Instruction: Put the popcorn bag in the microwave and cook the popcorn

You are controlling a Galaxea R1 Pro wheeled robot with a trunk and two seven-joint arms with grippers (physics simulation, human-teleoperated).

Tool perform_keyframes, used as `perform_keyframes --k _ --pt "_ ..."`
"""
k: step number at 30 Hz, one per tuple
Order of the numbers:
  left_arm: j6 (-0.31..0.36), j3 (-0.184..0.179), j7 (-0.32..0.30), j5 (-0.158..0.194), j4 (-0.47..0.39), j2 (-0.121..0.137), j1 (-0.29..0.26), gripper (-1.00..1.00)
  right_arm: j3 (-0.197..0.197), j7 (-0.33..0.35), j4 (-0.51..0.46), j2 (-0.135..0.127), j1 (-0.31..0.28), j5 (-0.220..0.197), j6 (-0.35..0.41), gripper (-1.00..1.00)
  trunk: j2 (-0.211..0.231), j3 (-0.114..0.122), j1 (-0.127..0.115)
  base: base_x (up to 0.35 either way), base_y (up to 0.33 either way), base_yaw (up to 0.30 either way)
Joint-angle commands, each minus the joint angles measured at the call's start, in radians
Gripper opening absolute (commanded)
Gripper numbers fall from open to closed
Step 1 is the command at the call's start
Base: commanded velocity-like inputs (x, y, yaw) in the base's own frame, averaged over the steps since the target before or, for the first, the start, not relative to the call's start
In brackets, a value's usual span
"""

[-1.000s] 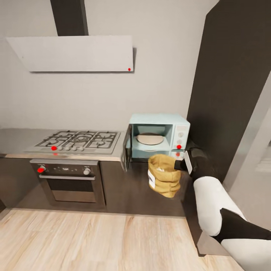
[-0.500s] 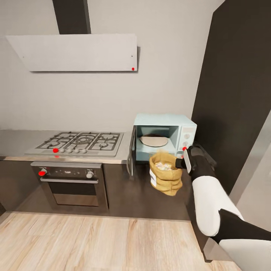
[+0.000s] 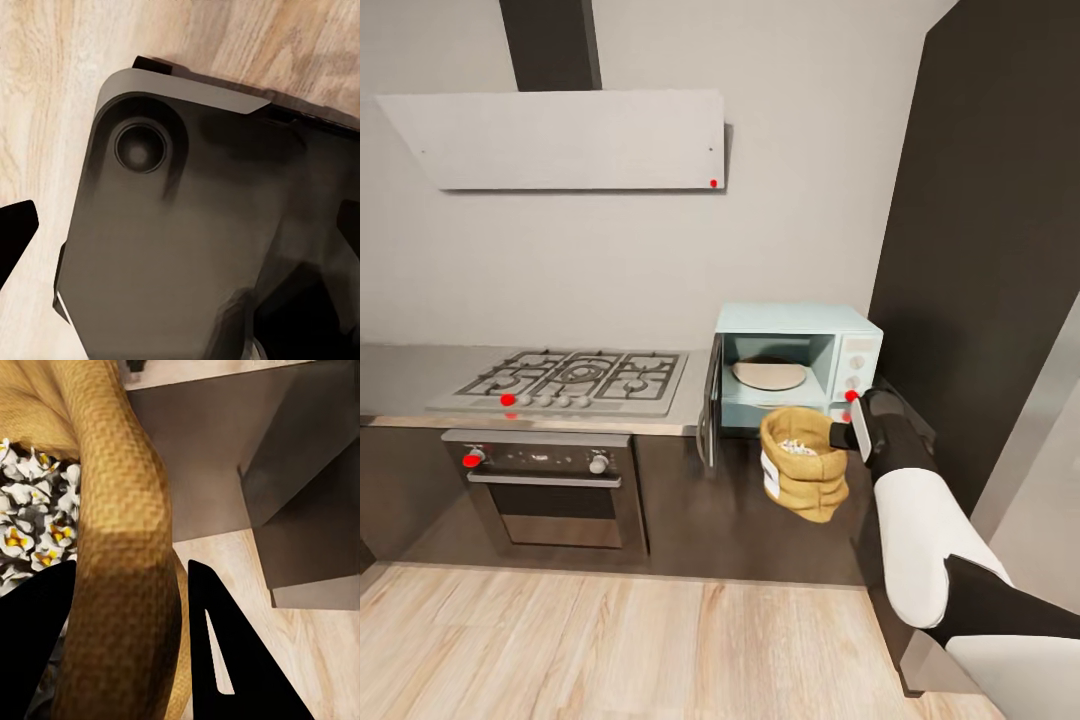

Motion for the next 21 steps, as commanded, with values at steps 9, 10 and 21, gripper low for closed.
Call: perform_keyframes --k 9,10,21 --pt "0.005 0.002 0.003 0.005 -0.004 0.001 0.0 1.0 0.012 -0.006 -0.013 -0.011 -0.037 -0.01 0.002 -1.0 -0.001 -0.001 0.0 0.0 0.0 0.0" --pt "0.005 0.002 0.003 0.005 -0.003 0.001 0.0 1.0 0.013 -0.006 -0.013 -0.011 -0.042 -0.009 0.002 -1.0 -0.001 -0.001 0.0 0.0 0.0 0.0" --pt "0.005 0.002 0.003 0.005 -0.003 0.0 0.0 1.0 0.016 -0.006 -0.002 -0.007 -0.123 -0.015 0.002 -1.0 -0.001 -0.001 0.0 0.0 0.0 0.0"
